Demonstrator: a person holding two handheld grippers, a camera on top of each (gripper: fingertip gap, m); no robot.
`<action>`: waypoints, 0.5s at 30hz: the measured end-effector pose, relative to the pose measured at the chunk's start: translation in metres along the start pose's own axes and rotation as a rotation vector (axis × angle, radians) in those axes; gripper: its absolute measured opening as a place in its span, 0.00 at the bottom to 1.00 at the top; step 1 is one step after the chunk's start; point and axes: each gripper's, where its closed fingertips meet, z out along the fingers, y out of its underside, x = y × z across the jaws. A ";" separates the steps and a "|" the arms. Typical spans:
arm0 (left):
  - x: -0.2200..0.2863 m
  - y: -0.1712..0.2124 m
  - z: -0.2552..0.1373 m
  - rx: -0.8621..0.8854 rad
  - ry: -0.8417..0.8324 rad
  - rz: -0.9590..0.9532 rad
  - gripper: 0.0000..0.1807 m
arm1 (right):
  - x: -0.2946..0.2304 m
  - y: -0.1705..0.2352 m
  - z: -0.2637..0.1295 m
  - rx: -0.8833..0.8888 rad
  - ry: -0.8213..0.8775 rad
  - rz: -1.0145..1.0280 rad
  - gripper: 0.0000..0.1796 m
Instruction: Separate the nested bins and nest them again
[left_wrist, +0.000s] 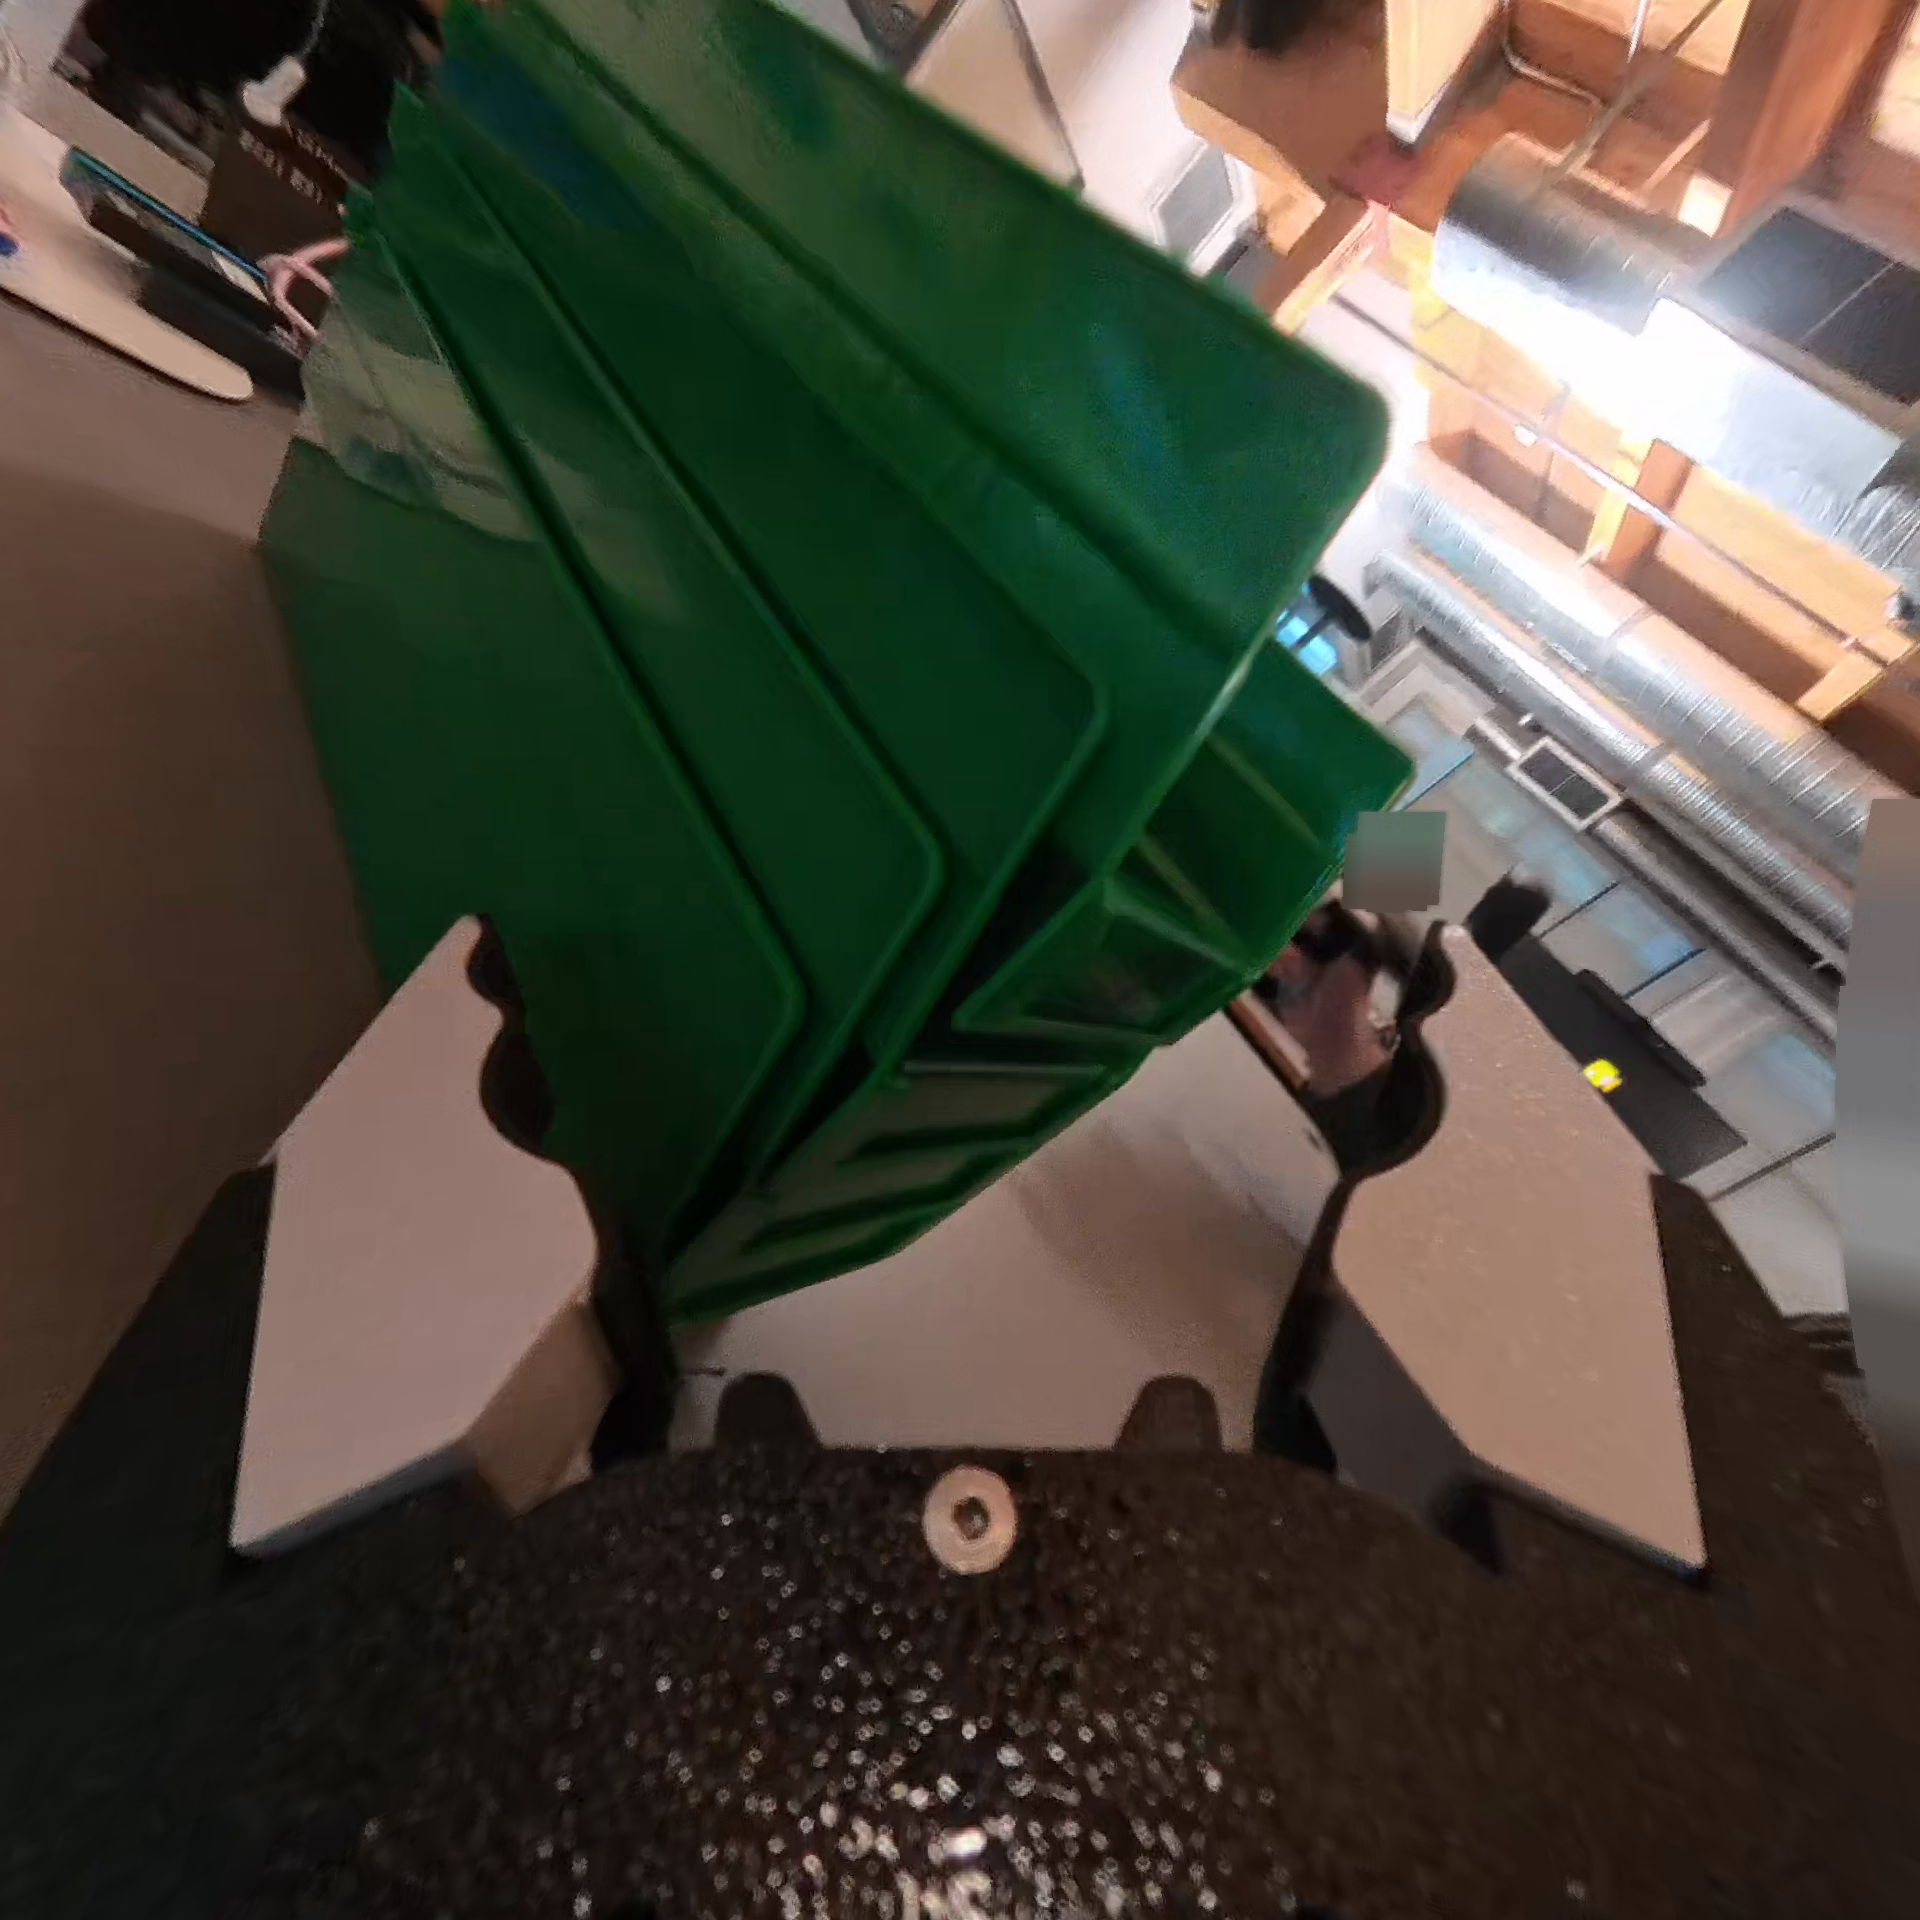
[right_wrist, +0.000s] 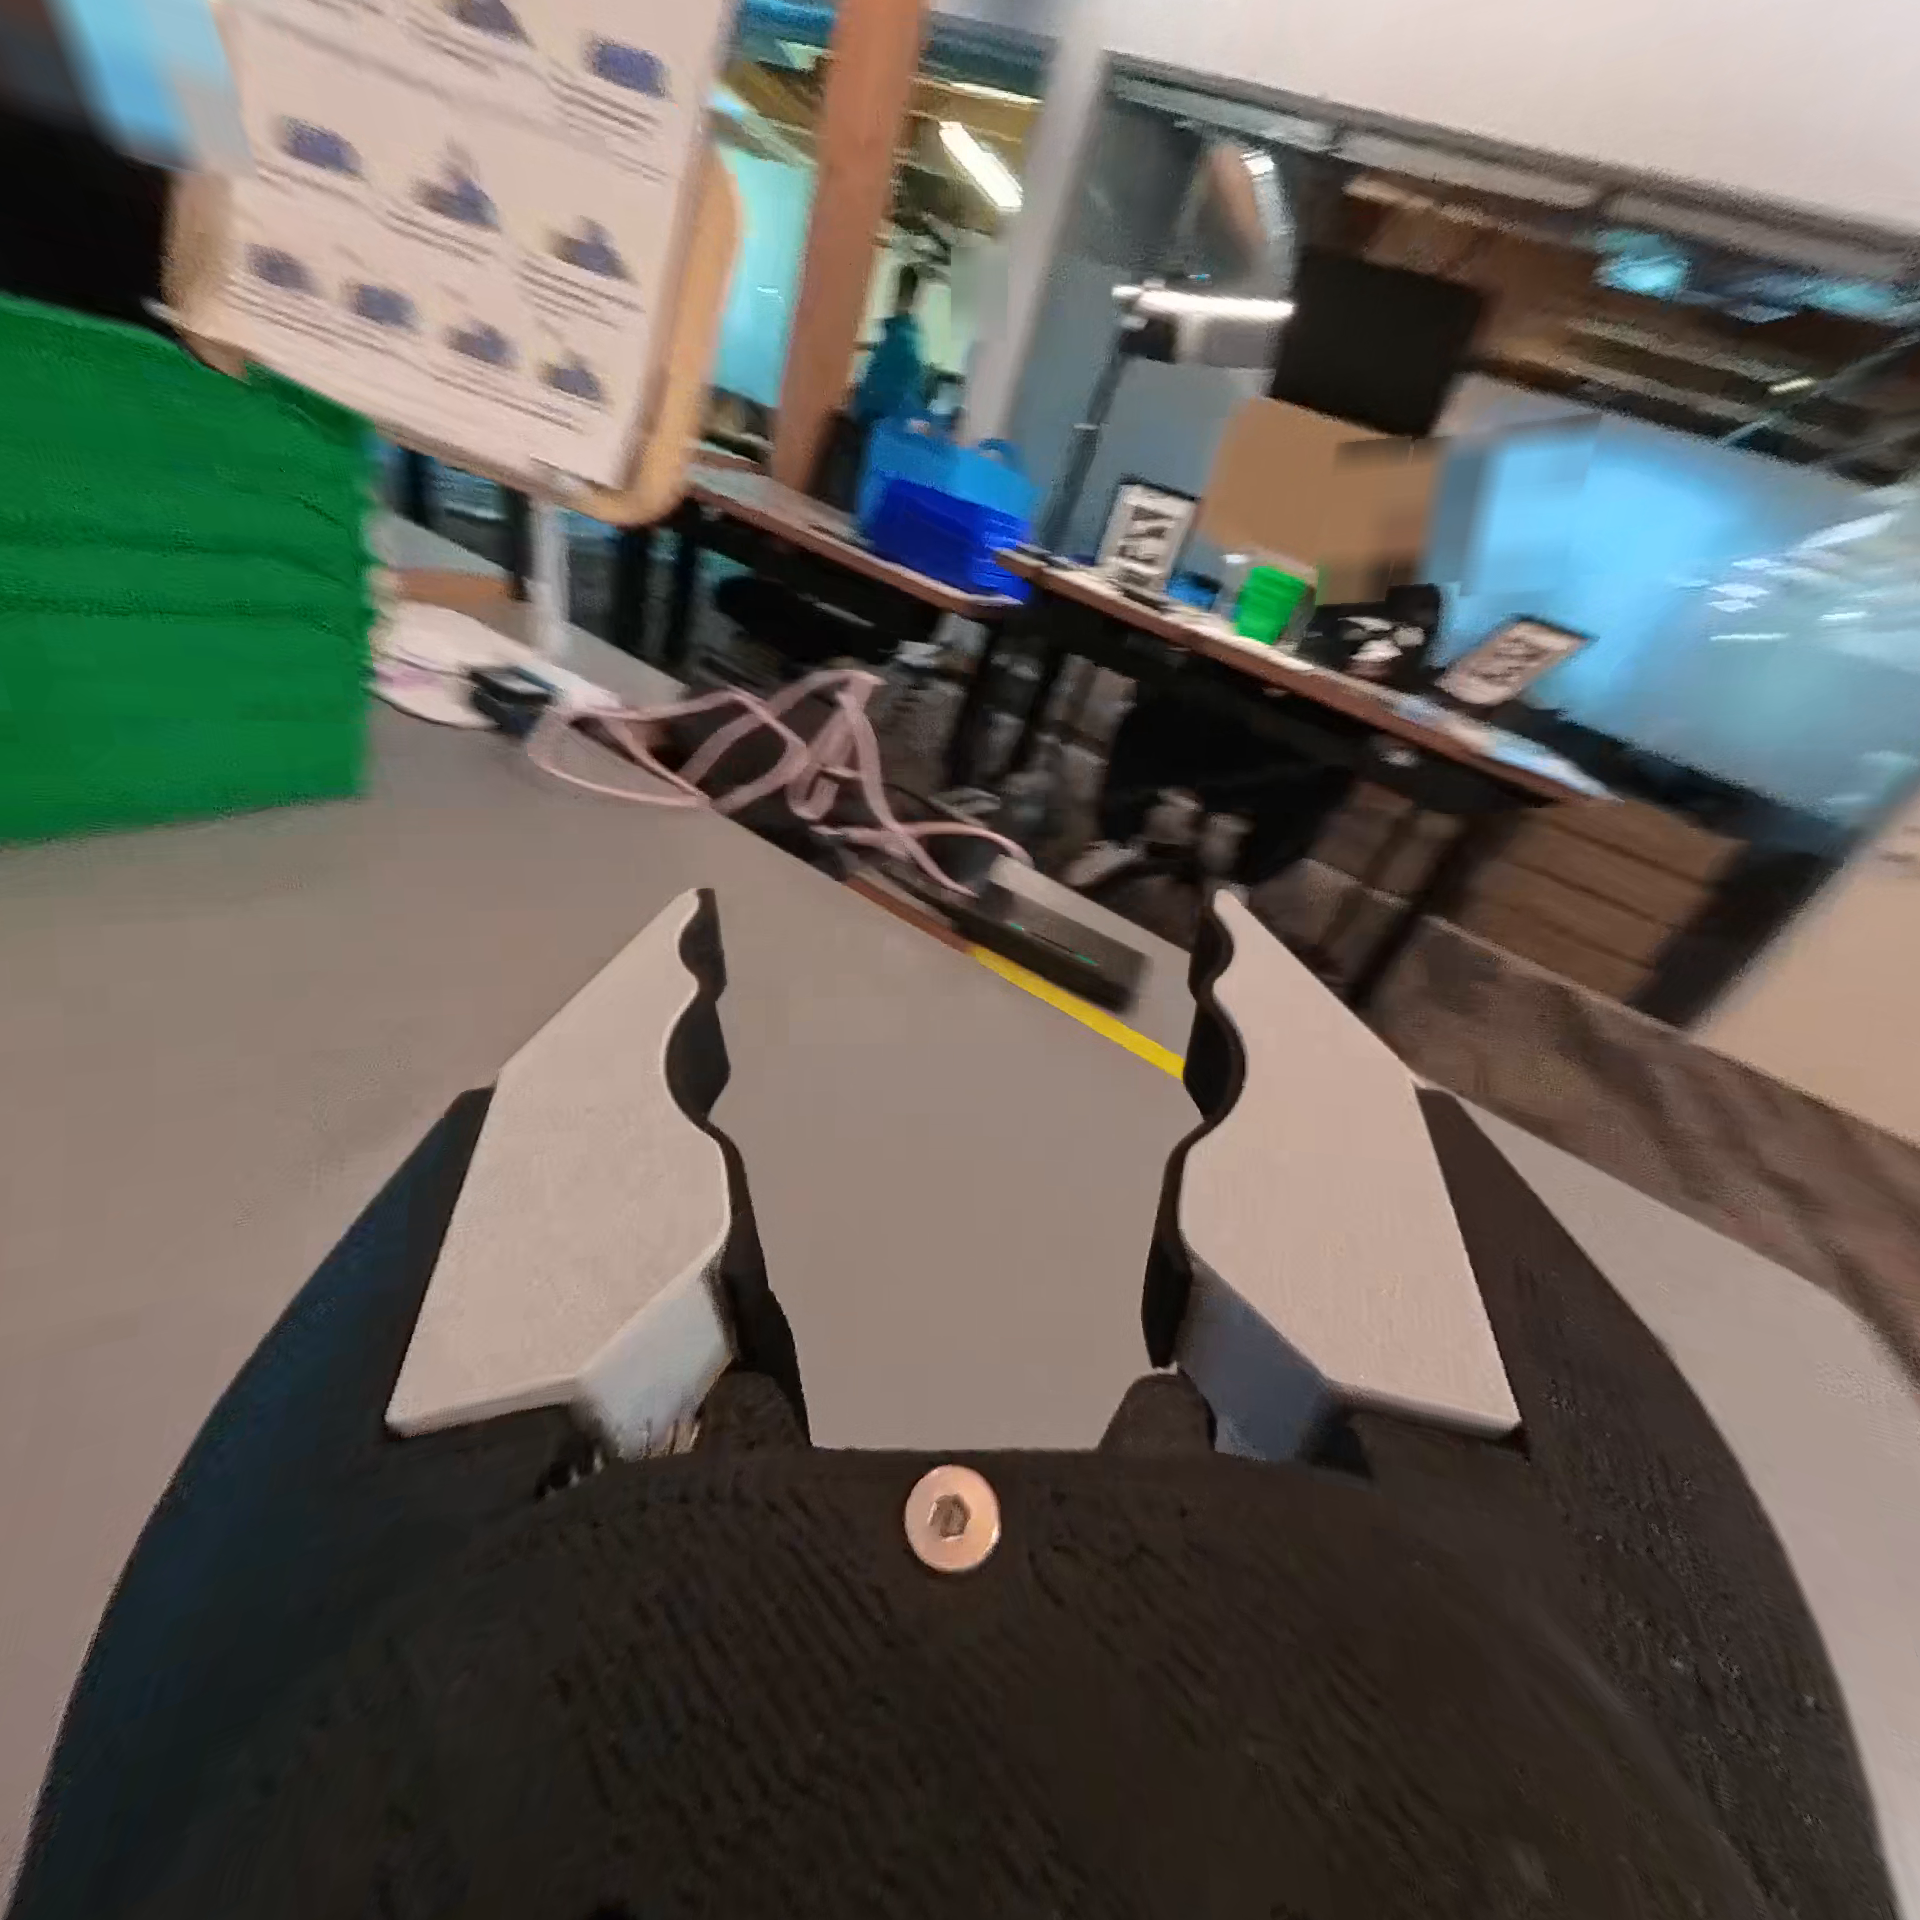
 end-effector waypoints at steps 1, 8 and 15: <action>-0.002 0.006 0.002 -0.014 -0.008 0.011 0.88 | -0.021 -0.018 0.012 -0.005 -0.063 0.020 0.50; 0.015 0.030 0.013 -0.021 0.077 -0.004 0.88 | -0.180 -0.121 0.106 -0.236 -0.509 0.123 0.61; 0.041 0.057 0.034 -0.101 0.231 -0.020 0.88 | -0.296 -0.118 0.185 -0.850 -0.631 0.198 0.86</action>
